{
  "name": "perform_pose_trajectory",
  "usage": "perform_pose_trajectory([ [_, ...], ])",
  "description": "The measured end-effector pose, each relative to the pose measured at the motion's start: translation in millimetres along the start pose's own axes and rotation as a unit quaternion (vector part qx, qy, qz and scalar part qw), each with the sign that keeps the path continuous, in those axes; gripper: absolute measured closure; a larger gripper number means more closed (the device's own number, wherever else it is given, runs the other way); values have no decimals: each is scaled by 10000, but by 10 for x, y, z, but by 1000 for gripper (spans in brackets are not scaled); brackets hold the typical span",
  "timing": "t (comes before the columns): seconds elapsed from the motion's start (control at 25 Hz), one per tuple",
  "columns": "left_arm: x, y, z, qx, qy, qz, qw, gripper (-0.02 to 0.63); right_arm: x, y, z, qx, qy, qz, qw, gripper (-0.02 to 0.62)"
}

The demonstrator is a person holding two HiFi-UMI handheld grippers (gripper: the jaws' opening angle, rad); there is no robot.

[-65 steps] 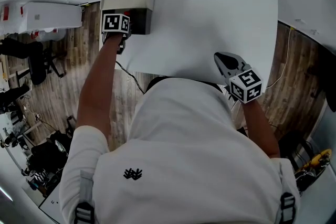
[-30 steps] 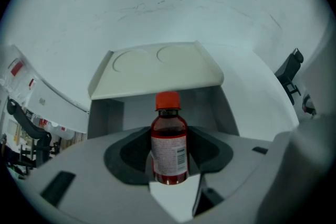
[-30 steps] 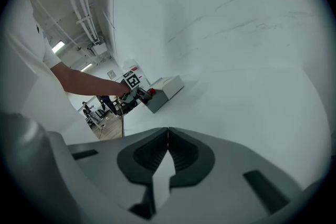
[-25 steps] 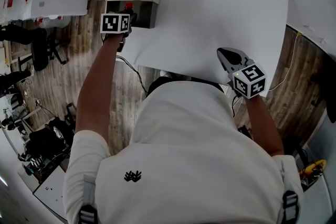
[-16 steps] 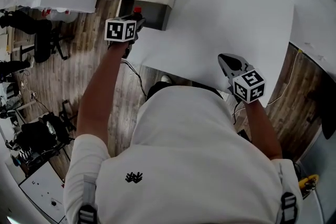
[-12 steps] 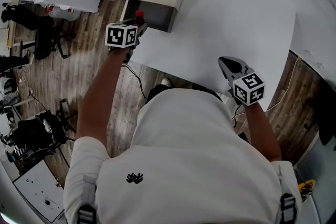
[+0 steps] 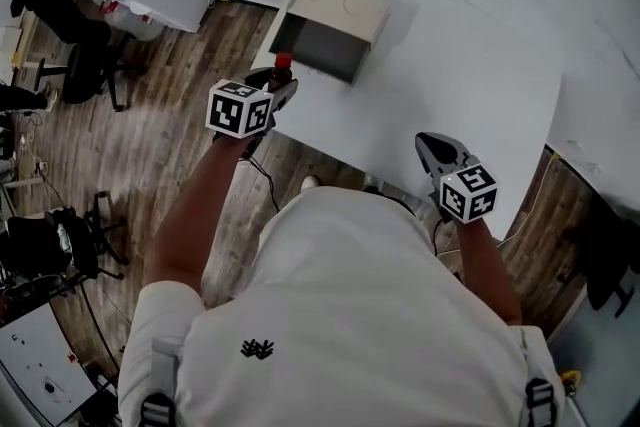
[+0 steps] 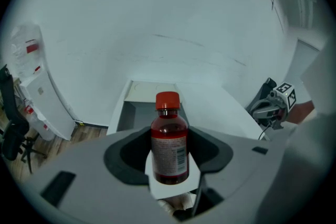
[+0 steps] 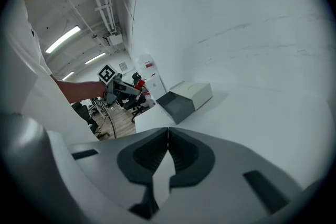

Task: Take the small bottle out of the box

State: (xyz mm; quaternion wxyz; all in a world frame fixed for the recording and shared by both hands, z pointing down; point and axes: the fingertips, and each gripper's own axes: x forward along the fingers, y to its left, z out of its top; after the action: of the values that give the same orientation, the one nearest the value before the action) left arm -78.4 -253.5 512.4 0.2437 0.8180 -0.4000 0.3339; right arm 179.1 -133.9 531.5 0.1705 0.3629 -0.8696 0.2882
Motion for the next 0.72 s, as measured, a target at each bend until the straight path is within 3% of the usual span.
perform_pose_trajectory([
  [0.72,-936,-353,-341,-100,-812,-697,9942,383,341,948,153,-577,167,42,9982,589],
])
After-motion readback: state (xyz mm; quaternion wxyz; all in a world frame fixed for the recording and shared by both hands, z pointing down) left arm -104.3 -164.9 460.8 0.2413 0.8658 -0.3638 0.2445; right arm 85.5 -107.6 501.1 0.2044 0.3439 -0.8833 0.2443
